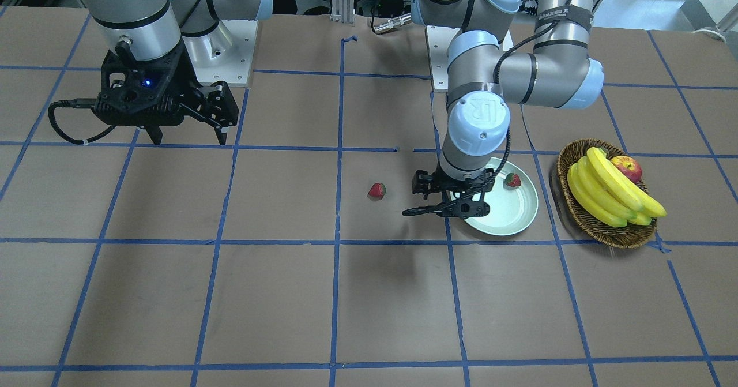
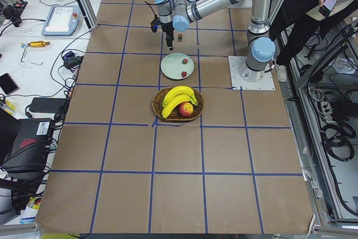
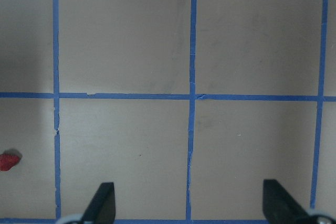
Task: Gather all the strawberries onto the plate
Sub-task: 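Reach the left gripper to the last strawberry and grasp it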
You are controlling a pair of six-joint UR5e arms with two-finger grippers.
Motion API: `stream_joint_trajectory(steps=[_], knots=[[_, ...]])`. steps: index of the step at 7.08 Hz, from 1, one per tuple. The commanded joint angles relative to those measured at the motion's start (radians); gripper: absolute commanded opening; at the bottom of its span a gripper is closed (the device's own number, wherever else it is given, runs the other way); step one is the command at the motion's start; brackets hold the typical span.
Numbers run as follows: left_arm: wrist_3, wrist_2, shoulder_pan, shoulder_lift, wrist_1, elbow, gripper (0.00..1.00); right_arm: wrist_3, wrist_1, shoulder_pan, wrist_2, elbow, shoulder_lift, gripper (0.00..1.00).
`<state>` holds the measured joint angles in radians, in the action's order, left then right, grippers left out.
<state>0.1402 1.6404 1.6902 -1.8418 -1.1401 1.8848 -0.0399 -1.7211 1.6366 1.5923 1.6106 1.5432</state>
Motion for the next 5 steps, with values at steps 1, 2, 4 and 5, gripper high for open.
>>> stream_joint_trajectory(steps=[1, 2, 4, 5], knots=[[0.165, -0.088, 0.138, -0.042, 0.092, 0.006, 1.00, 0.000, 0.000, 0.000, 0.000, 0.000, 0.000, 1.00], [0.232, -0.088, 0.176, -0.068, 0.127, 0.016, 1.00, 0.000, 0.000, 0.000, 0.000, 0.000, 0.000, 1.00], [0.285, -0.076, 0.212, -0.102, 0.195, 0.065, 0.98, 0.000, 0.002, -0.001, 0.000, 0.000, 0.000, 1.00], [0.285, -0.074, 0.212, -0.111, 0.273, 0.098, 0.98, 0.000, 0.000, -0.001, 0.000, -0.001, 0.000, 1.00]])
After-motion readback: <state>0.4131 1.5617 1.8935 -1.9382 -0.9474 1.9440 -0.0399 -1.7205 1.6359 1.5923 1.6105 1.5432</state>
